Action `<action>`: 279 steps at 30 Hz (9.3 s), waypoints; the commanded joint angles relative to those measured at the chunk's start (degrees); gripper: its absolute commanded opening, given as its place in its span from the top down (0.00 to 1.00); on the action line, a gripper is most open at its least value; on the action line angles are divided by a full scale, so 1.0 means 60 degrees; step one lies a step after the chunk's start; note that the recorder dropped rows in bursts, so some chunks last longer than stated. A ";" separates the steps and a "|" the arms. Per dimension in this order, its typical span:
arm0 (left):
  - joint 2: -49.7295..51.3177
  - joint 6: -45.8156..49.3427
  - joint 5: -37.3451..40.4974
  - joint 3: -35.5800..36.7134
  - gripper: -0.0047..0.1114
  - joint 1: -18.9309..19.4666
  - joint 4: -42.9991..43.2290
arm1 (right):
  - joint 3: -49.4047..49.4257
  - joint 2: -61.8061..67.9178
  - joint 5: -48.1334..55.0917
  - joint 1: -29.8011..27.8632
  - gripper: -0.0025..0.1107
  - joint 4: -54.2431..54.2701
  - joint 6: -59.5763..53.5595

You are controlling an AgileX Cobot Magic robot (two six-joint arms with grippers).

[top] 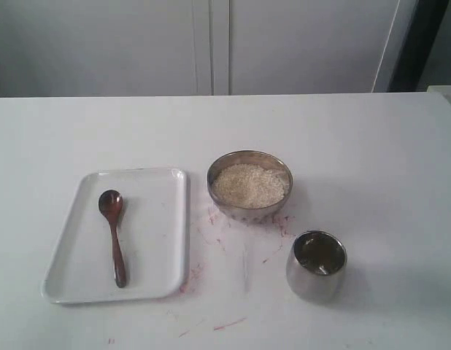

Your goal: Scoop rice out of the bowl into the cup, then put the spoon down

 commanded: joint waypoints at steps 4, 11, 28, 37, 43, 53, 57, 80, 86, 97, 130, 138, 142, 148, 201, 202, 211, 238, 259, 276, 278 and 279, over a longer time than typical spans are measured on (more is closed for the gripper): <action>-0.0009 -0.0013 -0.0016 -0.0030 0.84 -0.0026 -0.0065 | 0.1116 -0.2809 0.0003 -0.0015 0.98 -0.0089 -0.0956; -0.0009 -0.0013 -0.0016 -0.0030 0.84 -0.0026 -0.0065 | 0.1935 -0.5145 0.0115 -0.0015 0.98 -0.0089 -0.1066; -0.0009 -0.0013 -0.0016 -0.0030 0.84 -0.0026 -0.0065 | 0.4012 -0.7902 0.0503 -0.0015 0.98 -0.0089 -0.1165; -0.0009 -0.0013 -0.0016 -0.0030 0.84 -0.0026 -0.0065 | 0.5719 -0.8742 -0.0477 -0.0015 0.98 0.0012 -0.1165; -0.0009 -0.0013 -0.0016 -0.0030 0.84 -0.0026 -0.0065 | 0.6898 -0.9202 -0.1498 -0.0015 0.98 0.0035 -0.1059; -0.0009 -0.0013 -0.0016 -0.0030 0.84 -0.0026 -0.0065 | 0.9025 -1.0235 -0.3157 -0.0015 0.98 0.0426 -0.1018; -0.0009 -0.0013 -0.0016 -0.0030 0.84 -0.0026 -0.0065 | 0.9780 -1.0485 -0.3506 -0.0015 0.98 0.0466 -0.0969; -0.0009 -0.0013 -0.0016 -0.0030 0.84 -0.0026 -0.0065 | 1.3556 -1.0524 -0.7133 -0.0015 0.98 0.0469 -0.0471; -0.0009 -0.0013 -0.0016 -0.0030 0.84 -0.0026 -0.0065 | 1.3674 -1.0524 -0.6874 -0.0015 0.98 0.0335 -0.0504; -0.0009 -0.0013 -0.0016 -0.0030 0.84 -0.0026 -0.0065 | 1.3674 -1.0524 -0.5585 -0.0015 0.98 0.0370 -0.0928; -0.0009 -0.0013 -0.0016 -0.0030 0.84 -0.0026 -0.0065 | 1.3674 -1.0524 -0.3156 -0.0015 0.98 0.0379 -0.0845; -0.0009 -0.0013 -0.0016 -0.0030 0.84 -0.0026 -0.0065 | 1.3674 -1.0524 -0.3156 -0.0015 0.98 0.0379 -0.0845; -0.0009 -0.0013 -0.0016 -0.0030 0.84 -0.0026 -0.0065 | 1.3674 -1.0675 -0.3156 -0.0039 0.98 0.0379 -0.0845; -0.0009 -0.0013 -0.0016 -0.0030 0.84 -0.0026 -0.0065 | 1.3674 -1.1273 -0.3138 -0.0830 0.98 0.0379 -0.0829; -0.0009 -0.0013 -0.0016 -0.0030 0.84 -0.0026 -0.0065 | 1.3674 -1.1273 -0.3141 -0.8204 0.98 0.0379 -0.0829; -0.0009 -0.0013 -0.0016 -0.0030 0.84 -0.0026 -0.0065 | 1.3674 -1.1273 -0.3141 -0.8204 0.98 0.0379 -0.0829; -0.0009 -0.0013 -0.0016 -0.0030 0.84 -0.0026 -0.0065 | 1.3674 -1.1273 -0.3141 -0.8204 0.98 0.0379 -0.0829; -0.0009 -0.0013 -0.0016 -0.0030 0.84 -0.0026 -0.0065 | 1.3674 -1.1273 -0.3141 -0.8204 0.98 0.0379 -0.0829; -0.0009 -0.0013 -0.0016 -0.0030 0.84 -0.0026 -0.0065 | 1.3674 -1.1273 -0.3141 -0.8204 0.98 0.0379 -0.0829; -0.0009 -0.0013 -0.0016 -0.0030 0.84 -0.0026 -0.0065 | 1.3674 -1.1273 -0.3141 -0.8204 0.98 0.0379 -0.0829; -0.0009 -0.0013 -0.0016 -0.0030 0.84 -0.0026 -0.0065 | 1.3674 -1.1273 -0.3141 -0.8204 0.98 0.0379 -0.0829; -0.0009 -0.0013 -0.0016 -0.0030 0.84 -0.0026 -0.0065 | 1.3674 -1.1273 -0.3141 -0.8204 0.98 0.0379 -0.0829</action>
